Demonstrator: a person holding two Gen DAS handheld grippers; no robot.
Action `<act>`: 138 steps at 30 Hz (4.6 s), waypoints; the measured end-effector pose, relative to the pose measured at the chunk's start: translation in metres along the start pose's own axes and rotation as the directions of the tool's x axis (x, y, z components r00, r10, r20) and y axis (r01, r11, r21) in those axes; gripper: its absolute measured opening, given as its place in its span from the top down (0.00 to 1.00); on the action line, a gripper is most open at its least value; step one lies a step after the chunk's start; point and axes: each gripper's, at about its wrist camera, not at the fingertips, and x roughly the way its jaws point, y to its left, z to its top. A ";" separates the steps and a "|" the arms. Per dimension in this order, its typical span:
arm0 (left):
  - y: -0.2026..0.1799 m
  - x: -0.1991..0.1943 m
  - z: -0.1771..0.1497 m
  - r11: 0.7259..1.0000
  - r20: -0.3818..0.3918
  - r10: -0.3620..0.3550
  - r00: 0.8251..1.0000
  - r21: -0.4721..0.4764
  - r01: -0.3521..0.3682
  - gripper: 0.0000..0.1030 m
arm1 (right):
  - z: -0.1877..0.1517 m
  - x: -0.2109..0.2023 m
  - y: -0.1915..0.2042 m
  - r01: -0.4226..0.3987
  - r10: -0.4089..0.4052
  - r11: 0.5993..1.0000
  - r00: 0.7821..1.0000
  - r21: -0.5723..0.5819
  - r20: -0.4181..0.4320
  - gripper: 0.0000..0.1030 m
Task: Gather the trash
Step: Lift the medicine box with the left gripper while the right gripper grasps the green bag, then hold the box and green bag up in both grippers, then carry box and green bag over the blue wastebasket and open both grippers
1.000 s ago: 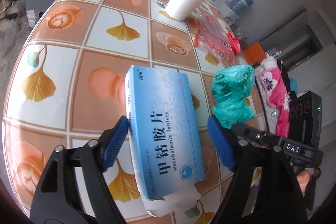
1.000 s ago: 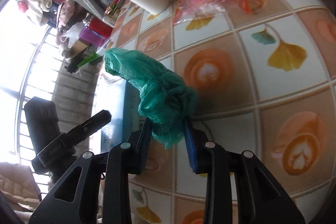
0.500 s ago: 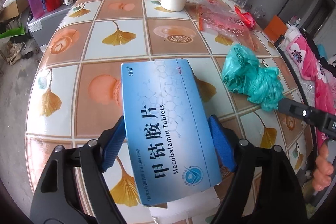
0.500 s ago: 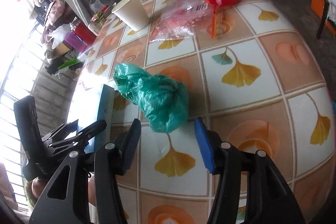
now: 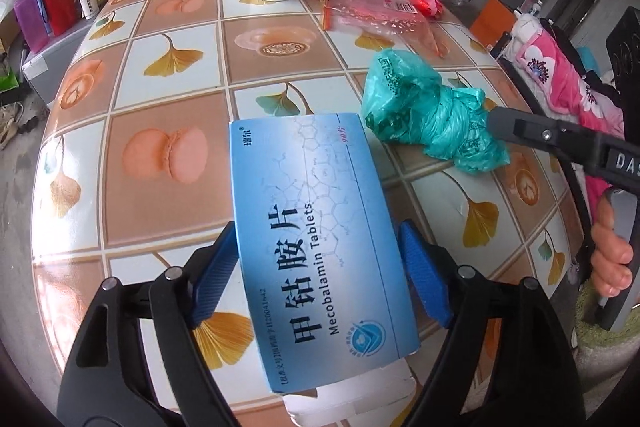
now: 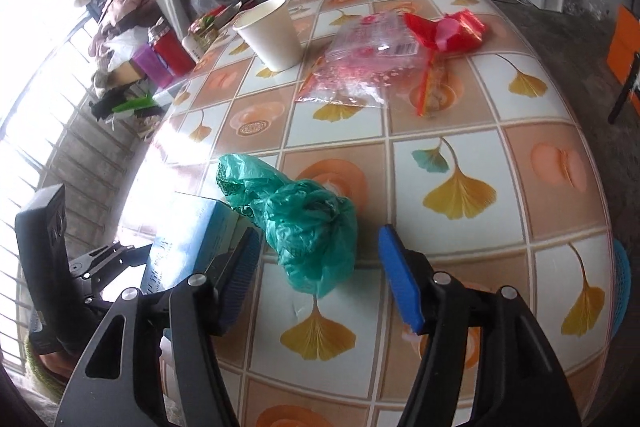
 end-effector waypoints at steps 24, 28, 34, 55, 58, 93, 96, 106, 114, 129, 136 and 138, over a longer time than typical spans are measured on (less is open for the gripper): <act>-0.002 0.004 0.005 0.998 0.011 0.060 0.998 -0.002 -0.060 0.30 | 0.002 0.027 0.011 0.025 -0.031 0.997 0.997 -0.071 -0.074 0.44; -0.001 0.004 0.005 0.998 0.012 0.060 0.998 -0.002 -0.060 0.30 | 0.008 0.025 0.012 0.038 -0.042 0.996 0.998 -0.081 -0.052 0.36; -0.001 0.003 0.005 0.998 0.011 0.066 0.998 -0.003 -0.066 0.30 | 0.017 0.030 0.018 0.031 -0.034 0.995 0.999 -0.099 -0.037 0.36; -0.003 0.003 0.005 0.997 0.016 0.076 0.997 -0.006 -0.076 0.31 | 0.017 0.039 0.025 0.011 -0.019 0.994 0.997 -0.111 -0.073 0.48; -0.003 0.002 0.005 0.997 0.016 0.075 0.997 -0.008 -0.075 0.31 | 0.018 0.037 0.024 0.015 -0.023 0.994 0.997 -0.105 -0.072 0.48; -0.037 -0.031 0.000 0.995 0.098 0.091 0.991 0.041 -0.095 0.31 | -0.001 -0.029 0.001 0.034 -0.032 0.998 0.999 -0.048 0.035 0.49; -0.050 -0.036 0.001 0.994 0.107 0.081 0.991 0.063 -0.088 0.31 | -0.005 -0.045 -0.009 0.038 -0.036 0.999 0.997 -0.029 0.063 0.49; -0.127 -0.038 0.023 0.978 0.118 -0.054 0.992 0.205 0.029 0.32 | -0.042 -0.125 -0.077 0.114 -0.136 0.985 0.975 0.133 0.175 0.49; -0.243 -0.006 0.061 0.905 0.003 -0.247 0.969 0.359 0.230 0.31 | -0.091 -0.204 -0.189 0.198 -0.327 0.877 0.913 0.437 0.243 0.49; -0.459 0.186 0.080 0.853 -0.394 -0.262 0.881 0.334 0.402 0.31 | -0.180 -0.184 -0.382 0.177 -0.435 0.527 0.896 0.832 0.085 0.49; -0.500 0.274 0.079 0.864 -0.455 -0.242 0.857 0.301 0.404 0.30 | -0.209 -0.132 -0.451 0.079 -0.404 0.379 0.910 0.922 0.088 0.46; -0.507 0.294 0.077 0.874 -0.472 -0.228 0.851 0.285 0.393 0.21 | -0.220 -0.114 -0.466 0.036 -0.394 0.328 0.914 0.944 0.102 0.43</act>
